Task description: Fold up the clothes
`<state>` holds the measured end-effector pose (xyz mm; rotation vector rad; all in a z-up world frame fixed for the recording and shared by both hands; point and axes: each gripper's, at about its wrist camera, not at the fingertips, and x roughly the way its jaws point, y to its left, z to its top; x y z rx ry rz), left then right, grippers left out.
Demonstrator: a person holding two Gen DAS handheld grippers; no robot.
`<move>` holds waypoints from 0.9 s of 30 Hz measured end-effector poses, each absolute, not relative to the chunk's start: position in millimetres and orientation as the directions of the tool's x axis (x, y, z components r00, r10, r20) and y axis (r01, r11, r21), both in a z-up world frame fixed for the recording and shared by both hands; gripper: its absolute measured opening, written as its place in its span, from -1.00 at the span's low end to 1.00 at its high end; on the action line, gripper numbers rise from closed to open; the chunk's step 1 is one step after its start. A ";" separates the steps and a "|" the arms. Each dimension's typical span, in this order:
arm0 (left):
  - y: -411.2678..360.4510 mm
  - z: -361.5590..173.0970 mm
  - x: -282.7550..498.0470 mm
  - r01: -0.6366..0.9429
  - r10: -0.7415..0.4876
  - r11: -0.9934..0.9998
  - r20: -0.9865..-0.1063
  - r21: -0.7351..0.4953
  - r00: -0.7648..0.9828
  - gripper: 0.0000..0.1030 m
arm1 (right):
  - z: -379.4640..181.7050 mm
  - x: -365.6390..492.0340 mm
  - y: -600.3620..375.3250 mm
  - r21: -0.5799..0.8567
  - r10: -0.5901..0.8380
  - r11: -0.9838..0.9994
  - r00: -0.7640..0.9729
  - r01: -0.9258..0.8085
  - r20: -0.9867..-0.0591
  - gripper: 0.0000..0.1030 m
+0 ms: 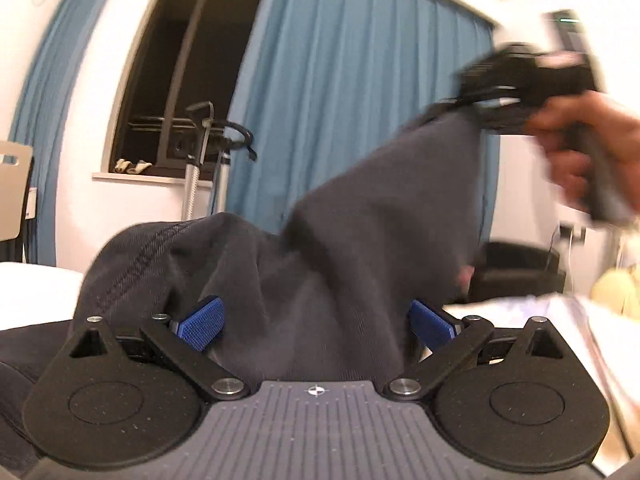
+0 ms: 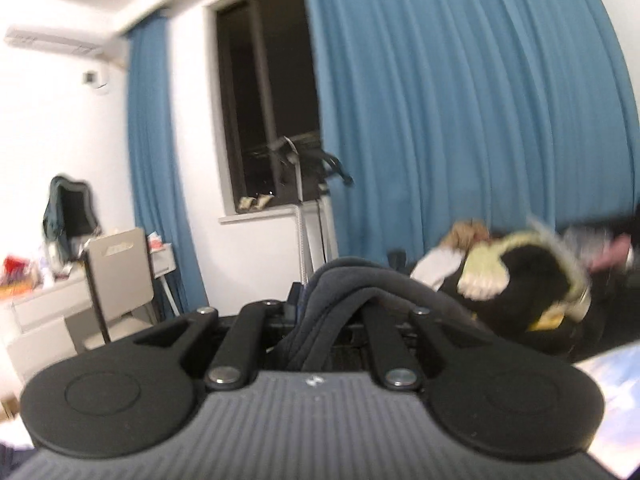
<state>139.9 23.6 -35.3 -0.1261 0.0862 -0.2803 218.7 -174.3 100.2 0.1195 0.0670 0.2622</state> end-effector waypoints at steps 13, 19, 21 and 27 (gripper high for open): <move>31.2 -33.7 142.4 0.117 -0.208 0.946 -0.288 -0.304 0.935 0.95 | 2.7 136.2 -261.7 0.719 0.435 0.634 0.900 -0.284 -0.028 0.33; 31.4 -31.9 142.8 0.092 -0.175 0.956 -0.291 -0.277 0.941 0.95 | -46.5 112.0 -309.1 0.917 0.504 0.334 0.864 -0.217 0.021 0.70; 29.4 -32.7 141.0 0.090 -0.171 0.959 -0.294 -0.269 0.941 0.95 | -53.4 109.8 -316.1 0.914 0.527 0.349 0.850 -0.205 -0.010 0.71; 24.4 -38.0 132.9 0.090 -0.175 0.960 -0.316 -0.264 0.933 0.95 | -51.9 116.9 -316.4 0.727 0.555 0.646 0.797 -0.233 -0.238 0.70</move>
